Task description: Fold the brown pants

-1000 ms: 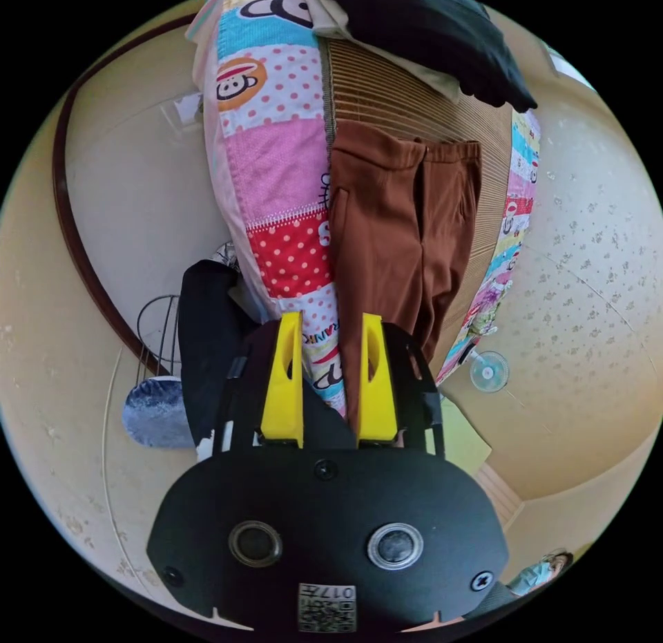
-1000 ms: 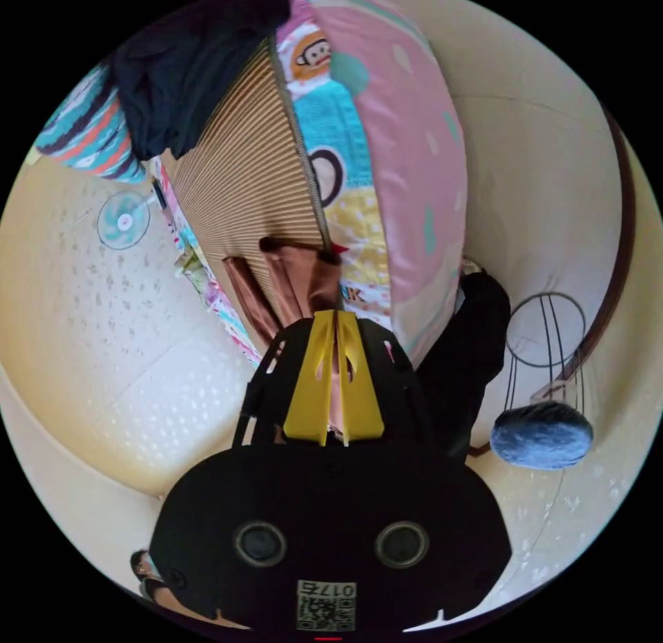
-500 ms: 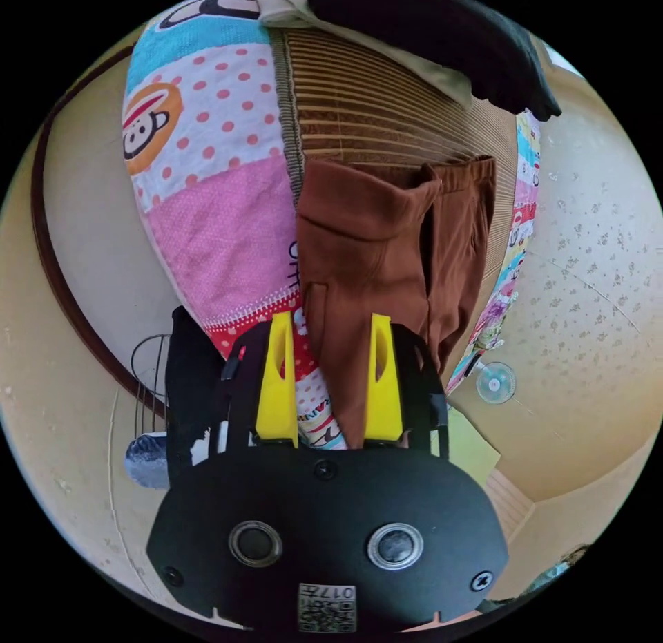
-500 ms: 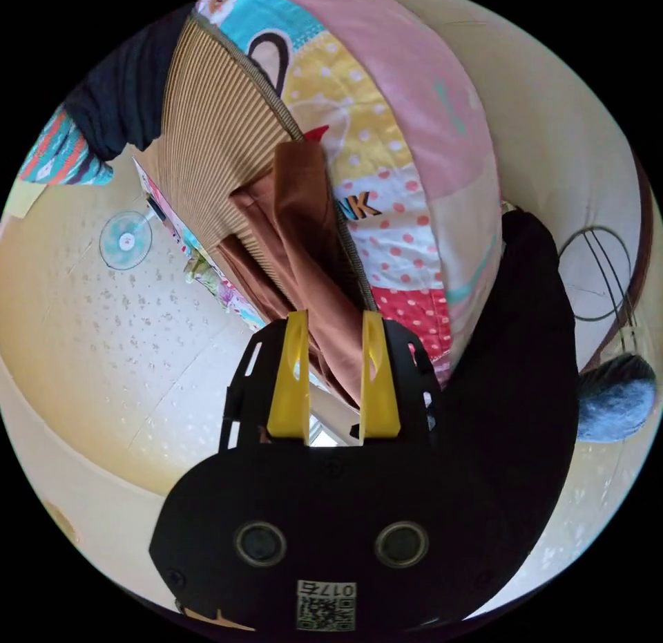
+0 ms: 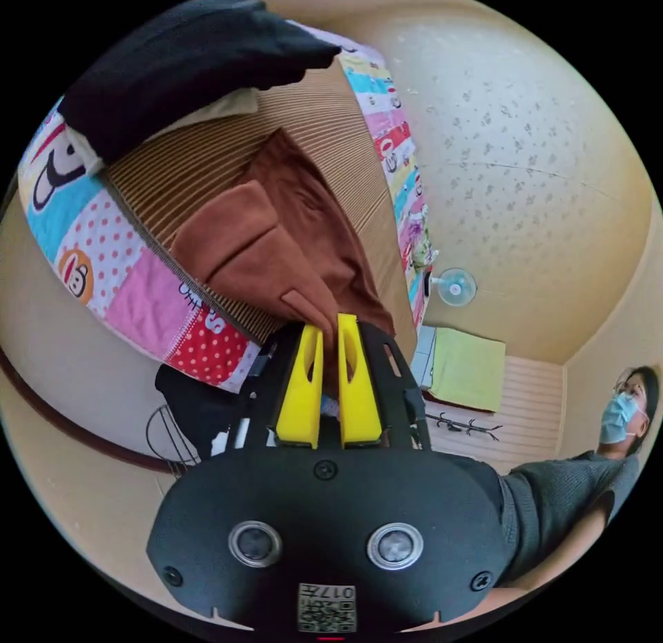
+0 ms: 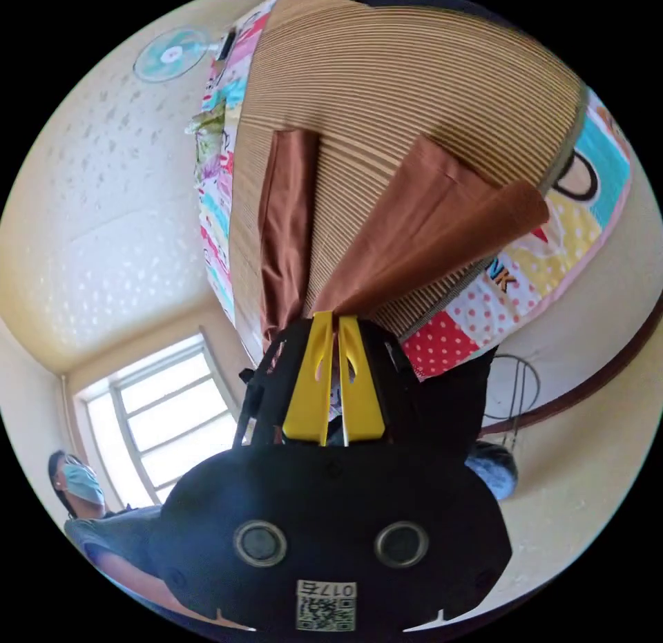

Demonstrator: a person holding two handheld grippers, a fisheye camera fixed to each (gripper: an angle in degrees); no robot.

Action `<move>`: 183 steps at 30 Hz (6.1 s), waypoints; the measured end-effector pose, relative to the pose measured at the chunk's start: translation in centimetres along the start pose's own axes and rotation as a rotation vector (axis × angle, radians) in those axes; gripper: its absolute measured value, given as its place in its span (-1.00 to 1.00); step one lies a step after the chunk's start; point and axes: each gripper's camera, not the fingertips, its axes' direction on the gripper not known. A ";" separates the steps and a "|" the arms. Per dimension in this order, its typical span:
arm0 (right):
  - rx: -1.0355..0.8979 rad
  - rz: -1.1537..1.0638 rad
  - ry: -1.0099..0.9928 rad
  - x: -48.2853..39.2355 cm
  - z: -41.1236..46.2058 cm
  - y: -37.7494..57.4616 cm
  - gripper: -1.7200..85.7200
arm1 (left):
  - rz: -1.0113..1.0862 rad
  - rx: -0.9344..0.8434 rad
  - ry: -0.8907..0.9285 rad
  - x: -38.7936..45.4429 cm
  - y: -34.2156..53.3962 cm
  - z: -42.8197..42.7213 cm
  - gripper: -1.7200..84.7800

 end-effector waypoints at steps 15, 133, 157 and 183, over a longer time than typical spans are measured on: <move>-0.031 -0.106 0.220 -22.6 13.4 -19.6 -0.67 | -0.115 0.126 -0.259 6.5 -19.8 15.8 -0.73; -0.185 -0.170 0.126 -3.5 34.9 -14.2 -0.67 | 0.641 -0.661 -0.320 -20.6 -18.7 29.1 -0.60; -0.369 -0.700 0.597 -24.7 31.9 -13.6 -0.95 | 0.047 -0.626 0.007 -40.8 -18.7 35.4 -0.71; -0.976 -0.196 0.714 -4.0 11.8 -29.6 -0.94 | 0.812 -0.910 -0.215 -10.6 0.0 48.6 -0.74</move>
